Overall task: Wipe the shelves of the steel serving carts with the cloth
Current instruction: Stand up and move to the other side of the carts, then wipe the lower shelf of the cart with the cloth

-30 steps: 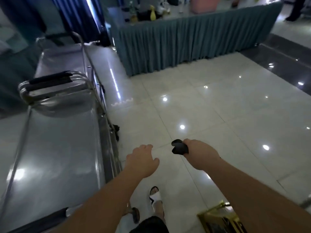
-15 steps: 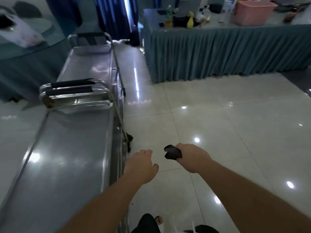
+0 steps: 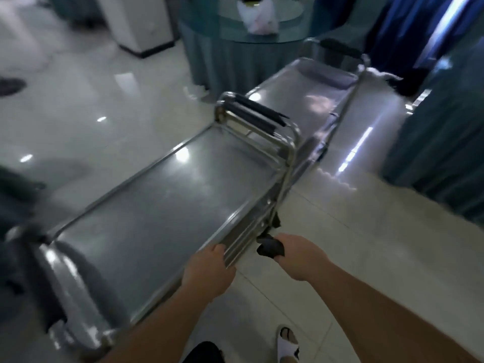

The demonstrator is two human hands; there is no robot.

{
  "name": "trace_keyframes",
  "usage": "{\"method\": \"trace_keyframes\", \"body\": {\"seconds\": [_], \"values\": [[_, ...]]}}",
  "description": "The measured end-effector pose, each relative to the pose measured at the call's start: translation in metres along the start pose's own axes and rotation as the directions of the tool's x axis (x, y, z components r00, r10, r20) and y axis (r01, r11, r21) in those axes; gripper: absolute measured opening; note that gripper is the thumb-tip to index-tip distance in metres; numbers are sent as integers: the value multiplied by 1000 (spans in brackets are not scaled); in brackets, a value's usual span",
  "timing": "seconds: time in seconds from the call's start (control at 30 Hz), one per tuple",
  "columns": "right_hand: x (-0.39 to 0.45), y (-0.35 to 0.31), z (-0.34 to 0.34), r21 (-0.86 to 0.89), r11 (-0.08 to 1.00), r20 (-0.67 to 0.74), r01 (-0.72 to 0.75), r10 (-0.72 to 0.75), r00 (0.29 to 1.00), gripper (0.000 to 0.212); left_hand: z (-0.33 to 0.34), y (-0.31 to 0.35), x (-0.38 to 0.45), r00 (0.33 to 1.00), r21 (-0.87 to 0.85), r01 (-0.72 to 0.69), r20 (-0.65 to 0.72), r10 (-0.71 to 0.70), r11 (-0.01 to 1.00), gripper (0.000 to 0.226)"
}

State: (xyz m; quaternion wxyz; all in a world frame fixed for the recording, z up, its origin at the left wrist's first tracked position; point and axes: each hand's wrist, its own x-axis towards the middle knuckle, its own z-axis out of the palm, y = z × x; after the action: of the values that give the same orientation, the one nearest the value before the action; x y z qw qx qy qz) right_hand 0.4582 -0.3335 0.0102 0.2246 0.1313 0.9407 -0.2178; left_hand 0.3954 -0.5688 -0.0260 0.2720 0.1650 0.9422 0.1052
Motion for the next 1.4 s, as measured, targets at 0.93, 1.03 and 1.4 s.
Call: {"method": "trace_keyframes", "body": {"seconds": [0.93, 1.03, 1.4], "values": [[35, -86, 183, -267, 791, 574, 550, -328, 750, 34, 187, -86, -150, 728, -336, 677, 177, -662, 655, 60], [62, -74, 209, -249, 765, 653, 594, -320, 686, 30, 214, -85, -130, 683, -376, 716, 203, -701, 588, 64], [180, -6, 330, -255, 743, 622, 619, -364, 693, 34, 354, -118, -19, 697, -348, 709, 215, -684, 614, 65]]}}
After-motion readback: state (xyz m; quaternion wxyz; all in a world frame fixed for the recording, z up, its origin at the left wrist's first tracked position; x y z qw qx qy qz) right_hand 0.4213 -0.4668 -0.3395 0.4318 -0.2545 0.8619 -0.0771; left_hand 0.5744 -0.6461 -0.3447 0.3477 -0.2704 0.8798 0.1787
